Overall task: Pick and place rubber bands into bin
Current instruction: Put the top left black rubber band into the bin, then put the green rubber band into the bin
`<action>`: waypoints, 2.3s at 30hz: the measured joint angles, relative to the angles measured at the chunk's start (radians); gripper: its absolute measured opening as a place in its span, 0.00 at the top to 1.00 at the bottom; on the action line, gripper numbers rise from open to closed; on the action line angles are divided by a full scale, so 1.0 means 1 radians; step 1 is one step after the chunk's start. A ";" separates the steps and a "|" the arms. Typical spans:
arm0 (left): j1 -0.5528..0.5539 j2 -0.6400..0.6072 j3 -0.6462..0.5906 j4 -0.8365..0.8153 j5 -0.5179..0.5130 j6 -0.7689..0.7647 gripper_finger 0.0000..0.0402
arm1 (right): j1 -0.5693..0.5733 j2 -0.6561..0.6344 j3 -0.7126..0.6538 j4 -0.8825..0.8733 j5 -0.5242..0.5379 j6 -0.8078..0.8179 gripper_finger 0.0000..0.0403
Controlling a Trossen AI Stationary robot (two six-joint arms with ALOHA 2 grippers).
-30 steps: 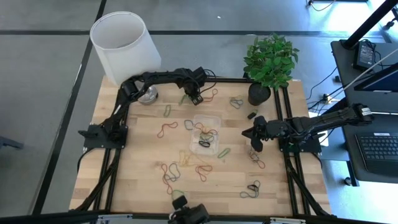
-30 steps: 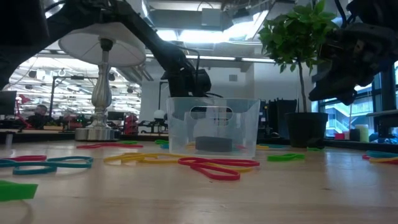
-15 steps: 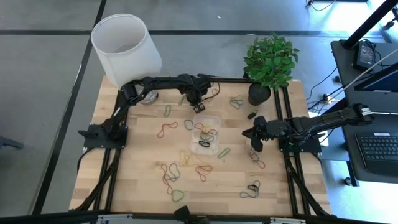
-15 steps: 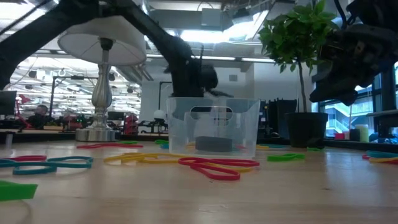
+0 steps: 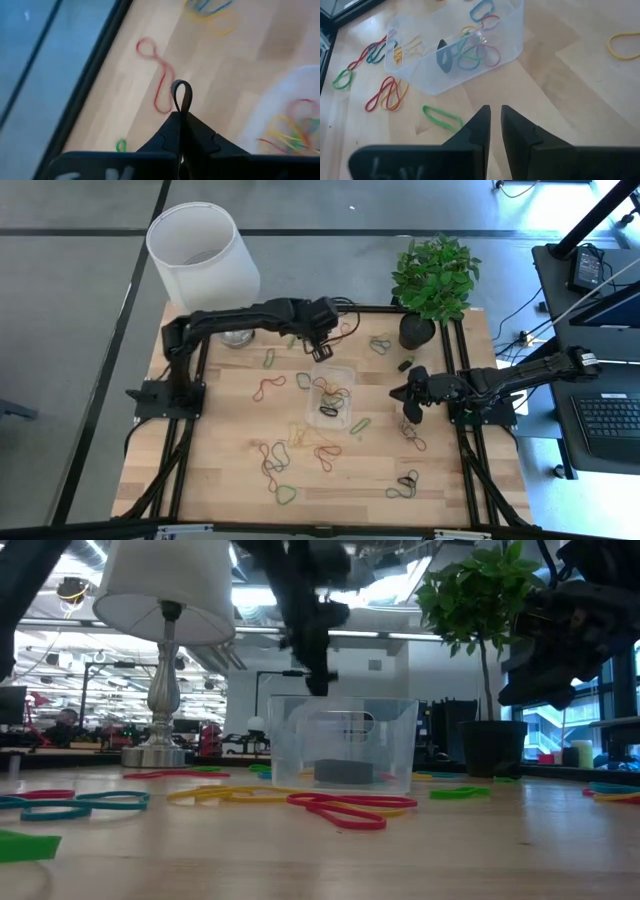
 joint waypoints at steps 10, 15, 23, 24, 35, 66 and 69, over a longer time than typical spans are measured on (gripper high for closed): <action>-0.193 -0.031 0.000 0.014 0.111 0.109 0.99 | 0.000 0.000 0.000 0.010 0.028 -0.026 0.88; -0.229 0.039 0.000 0.013 0.125 0.106 0.99 | 0.000 0.000 0.000 0.010 0.028 -0.030 0.88; -0.241 0.204 0.000 0.030 0.149 0.097 0.99 | 0.000 0.000 0.000 0.010 0.028 -0.024 0.88; -0.241 0.221 -0.001 0.028 0.149 0.086 0.99 | 0.000 0.000 0.000 0.010 0.028 -0.022 0.88; -0.241 0.263 0.000 0.043 0.149 -0.006 0.80 | 0.000 0.000 0.000 0.009 0.028 -0.017 0.88; -0.336 -0.424 -0.465 0.014 0.122 -0.028 1.00 | 0.194 0.299 0.396 -0.070 0.263 -0.031 1.00; -0.378 -0.536 -0.604 0.076 0.118 -0.101 1.00 | 0.241 0.456 0.547 -0.149 0.268 0.003 1.00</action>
